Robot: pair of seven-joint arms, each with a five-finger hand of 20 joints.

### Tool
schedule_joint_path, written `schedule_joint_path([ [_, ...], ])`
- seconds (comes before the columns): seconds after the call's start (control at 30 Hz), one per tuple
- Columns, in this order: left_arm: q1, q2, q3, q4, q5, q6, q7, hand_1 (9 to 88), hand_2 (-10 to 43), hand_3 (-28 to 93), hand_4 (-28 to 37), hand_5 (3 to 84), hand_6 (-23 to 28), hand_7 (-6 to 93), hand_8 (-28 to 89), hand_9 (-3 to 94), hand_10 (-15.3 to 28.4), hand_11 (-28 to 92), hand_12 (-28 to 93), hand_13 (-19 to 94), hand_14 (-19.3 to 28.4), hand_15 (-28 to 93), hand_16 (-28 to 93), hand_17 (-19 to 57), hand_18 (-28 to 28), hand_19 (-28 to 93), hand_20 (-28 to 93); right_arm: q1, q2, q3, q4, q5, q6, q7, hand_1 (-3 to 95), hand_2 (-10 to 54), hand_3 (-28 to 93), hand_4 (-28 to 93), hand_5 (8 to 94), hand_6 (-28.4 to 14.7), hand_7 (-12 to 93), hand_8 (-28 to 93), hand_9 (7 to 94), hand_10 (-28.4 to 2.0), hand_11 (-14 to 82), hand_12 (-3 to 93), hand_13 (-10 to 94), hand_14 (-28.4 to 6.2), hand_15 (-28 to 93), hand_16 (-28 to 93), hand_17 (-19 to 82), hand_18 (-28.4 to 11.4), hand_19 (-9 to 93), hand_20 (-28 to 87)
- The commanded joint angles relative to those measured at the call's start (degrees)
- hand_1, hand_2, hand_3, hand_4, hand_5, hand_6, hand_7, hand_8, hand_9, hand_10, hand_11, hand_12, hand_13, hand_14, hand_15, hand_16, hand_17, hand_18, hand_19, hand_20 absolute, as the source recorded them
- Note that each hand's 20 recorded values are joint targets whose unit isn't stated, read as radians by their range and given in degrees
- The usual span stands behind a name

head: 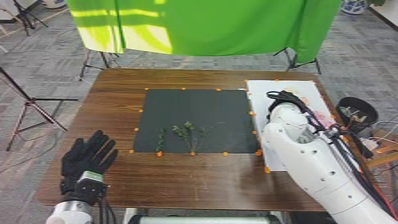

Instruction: Arrange flowers

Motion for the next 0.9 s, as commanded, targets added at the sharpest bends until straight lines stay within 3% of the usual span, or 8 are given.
schedule_joint_path([
  [0.03,0.2,-0.51,0.05,0.01,0.17,-0.34,-0.92,27.1,16.6,72,-28.3,44.0,10.9,15.4,-8,32.1,16.5,27,10,21,16.7,40,-9,-7.7,14.7,37,9,-5.1,0.3,-0.9,1.0,2.5,0.5,-0.9,65.2,-9.5,67,-28,62.3,-0.6,70,11,86.1,-11.3,5.1,27.5,81,-4.7,37,45,37,-25.9,90,47],
  [0.17,0.3,-0.63,0.09,0.05,-0.13,-0.49,-0.85,27.3,16.0,72,-28.3,43.9,10.9,15.6,-8,32.0,16.6,27,10,21,16.7,40,-9,-7.7,14.6,37,9,-5.8,1.9,-0.9,-1.7,2.7,4.6,-3.3,65.1,-9.5,71,-28,63.3,-1.4,72,10,92.1,-8.7,7.2,33.7,85,-4.1,38,46,38,-26.5,90,48],
  [0.4,0.6,-0.84,0.09,0.03,-0.19,-0.6,-0.69,27.8,15.4,72,-28.3,43.8,10.9,15.7,-8,31.9,16.6,27,10,21,16.6,40,-9,-7.8,14.7,37,10,-7.8,6.1,0.8,-11.1,5.8,12.1,-7.2,65.1,-9.5,73,-28,64.1,-2.3,72,10,93.3,-8.2,8.3,36.8,85,-4.3,40,47,38,-26.6,89,49],
  [0.6,1.1,-0.74,-0.37,-0.07,-0.58,-0.53,-0.15,27.8,15.4,72,-28.3,43.8,10.9,15.7,-8,31.9,16.6,27,10,21,16.6,40,-9,-7.7,14.6,37,9,-10.7,7.3,3.7,-21.1,10.5,14.0,-9.7,65.6,-9.5,73,-28,64.3,-2.7,72,10,93.6,-8.1,8.3,38.4,85,-4.6,42,47,38,-26.6,88,50],
  [0.7,1.0,-0.59,-0.38,-0.01,-1.08,-0.71,0.07,27.8,15.4,72,-28.3,43.8,10.9,15.6,-8,31.8,16.5,27,10,21,16.6,40,-9,-7.7,14.6,37,10,-10.9,7.0,3.3,-23.4,10.6,12.8,-10.4,65.7,-9.5,73,-28,64.3,-2.8,72,10,93.6,-8.1,8.3,38.8,85,-4.6,43,47,37,-26.7,88,50],
  [0.9,1.1,-0.53,-0.57,-0.04,-0.83,-0.58,-0.44,27.8,15.4,72,-28.3,43.8,11.0,15.6,-8,31.9,16.5,27,10,21,16.6,40,-9,-7.8,14.7,37,10,-11.9,4.1,2.4,-26.9,13.6,15.2,-10.3,65.5,-9.5,74,-28,64.1,-2.8,72,10,93.7,-8.2,8.7,39.1,85,-4.8,44,46,38,-26.7,88,50],
])
